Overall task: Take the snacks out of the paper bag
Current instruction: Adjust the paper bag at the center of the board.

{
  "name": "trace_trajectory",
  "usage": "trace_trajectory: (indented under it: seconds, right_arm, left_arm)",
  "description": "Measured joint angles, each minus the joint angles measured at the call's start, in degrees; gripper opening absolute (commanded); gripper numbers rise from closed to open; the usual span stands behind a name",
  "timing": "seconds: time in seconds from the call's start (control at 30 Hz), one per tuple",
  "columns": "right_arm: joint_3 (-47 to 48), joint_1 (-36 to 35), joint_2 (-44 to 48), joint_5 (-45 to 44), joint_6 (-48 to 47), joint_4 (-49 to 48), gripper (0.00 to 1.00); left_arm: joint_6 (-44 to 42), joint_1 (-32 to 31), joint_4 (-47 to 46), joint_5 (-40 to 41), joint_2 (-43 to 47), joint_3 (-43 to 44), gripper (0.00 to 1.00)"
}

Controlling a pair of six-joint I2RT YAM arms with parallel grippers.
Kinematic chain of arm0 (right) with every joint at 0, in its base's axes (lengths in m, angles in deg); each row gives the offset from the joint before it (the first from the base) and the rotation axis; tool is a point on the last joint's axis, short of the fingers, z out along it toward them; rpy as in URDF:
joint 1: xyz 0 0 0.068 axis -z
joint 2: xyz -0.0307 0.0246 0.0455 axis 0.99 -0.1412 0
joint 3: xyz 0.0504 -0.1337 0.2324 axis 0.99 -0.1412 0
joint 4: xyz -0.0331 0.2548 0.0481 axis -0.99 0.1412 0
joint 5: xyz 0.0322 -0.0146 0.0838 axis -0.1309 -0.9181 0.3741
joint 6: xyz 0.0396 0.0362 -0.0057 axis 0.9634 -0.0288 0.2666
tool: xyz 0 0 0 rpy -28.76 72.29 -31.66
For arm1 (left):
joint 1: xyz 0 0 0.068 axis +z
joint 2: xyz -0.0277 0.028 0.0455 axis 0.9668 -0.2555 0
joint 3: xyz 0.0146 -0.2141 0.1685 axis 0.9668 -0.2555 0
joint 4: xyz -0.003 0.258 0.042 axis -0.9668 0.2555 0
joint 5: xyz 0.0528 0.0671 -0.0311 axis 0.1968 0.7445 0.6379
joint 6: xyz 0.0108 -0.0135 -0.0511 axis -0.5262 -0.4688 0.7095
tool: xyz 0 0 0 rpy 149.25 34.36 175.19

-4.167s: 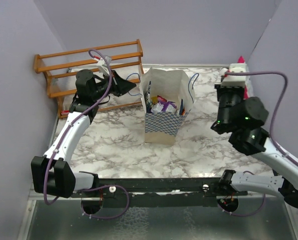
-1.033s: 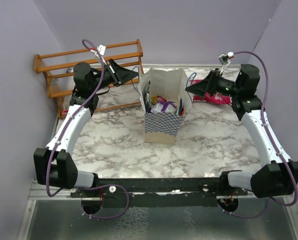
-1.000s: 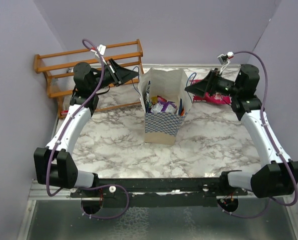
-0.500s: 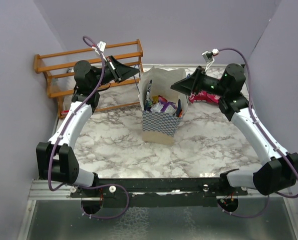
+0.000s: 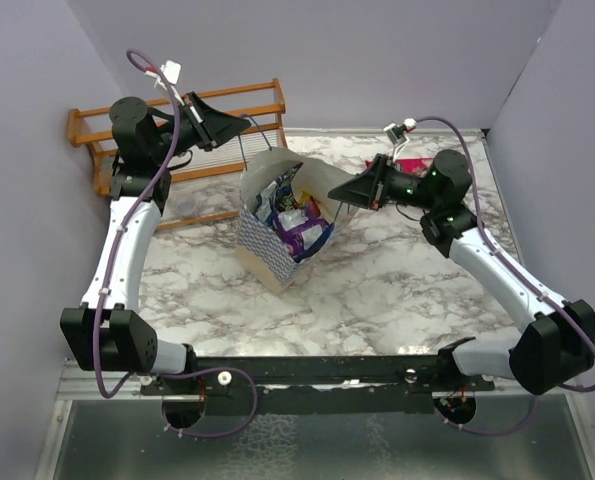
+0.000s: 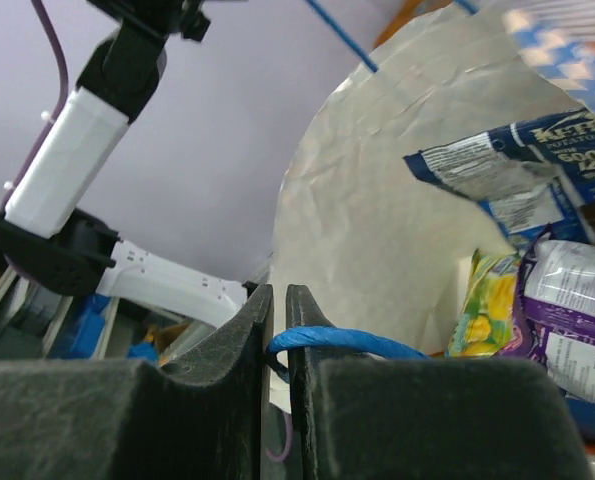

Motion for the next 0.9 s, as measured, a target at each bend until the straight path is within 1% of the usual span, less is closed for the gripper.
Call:
trace_trajectory:
  seconds: [0.23, 0.33, 0.43, 0.53, 0.63, 0.67, 0.73, 0.8, 0.9]
  right_arm:
    - [0.0, -7.1, -2.7, 0.0, 1.3, -3.9, 0.14]
    - [0.0, -8.8, -3.2, 0.0, 1.0, -3.9, 0.17]
    - [-0.4, -9.4, -2.7, -0.2, -0.4, -3.2, 0.21]
    - [-2.1, -9.4, -0.3, -1.9, -3.9, 1.6, 0.31]
    - [-3.1, -9.4, 3.3, -5.4, -8.0, 9.0, 0.41]
    - [-3.3, -9.4, 4.5, -6.5, -9.4, 11.6, 0.46]
    - [-3.5, -9.4, 7.8, -9.9, -12.2, 17.1, 0.58]
    - [-3.4, -9.4, 10.8, -13.3, -15.1, 21.9, 0.67]
    - [-1.4, -9.4, 14.4, -19.1, -19.8, 30.8, 0.73]
  left_arm:
    - [-6.8, 1.5, 6.5, -1.6, -0.4, 6.4, 0.0]
    - [-8.3, 2.1, 6.7, -2.7, 0.0, 6.1, 0.0]
    - [-8.2, 2.3, 3.9, -4.7, 1.6, 2.5, 0.0]
    - [-7.7, 2.3, 0.9, -6.8, 3.5, -1.5, 0.0]
    - [-7.0, 2.3, -2.4, -8.9, 5.4, -5.0, 0.0]
    - [-6.6, 2.2, -3.3, -9.2, 5.9, -5.6, 0.0]
    - [-5.9, 2.2, -4.7, -9.9, 6.8, -6.6, 0.0]
    - [-5.0, 2.2, -5.7, -10.4, 7.7, -7.0, 0.0]
    - [-4.3, 2.1, -6.3, -10.5, 8.9, -7.1, 0.0]
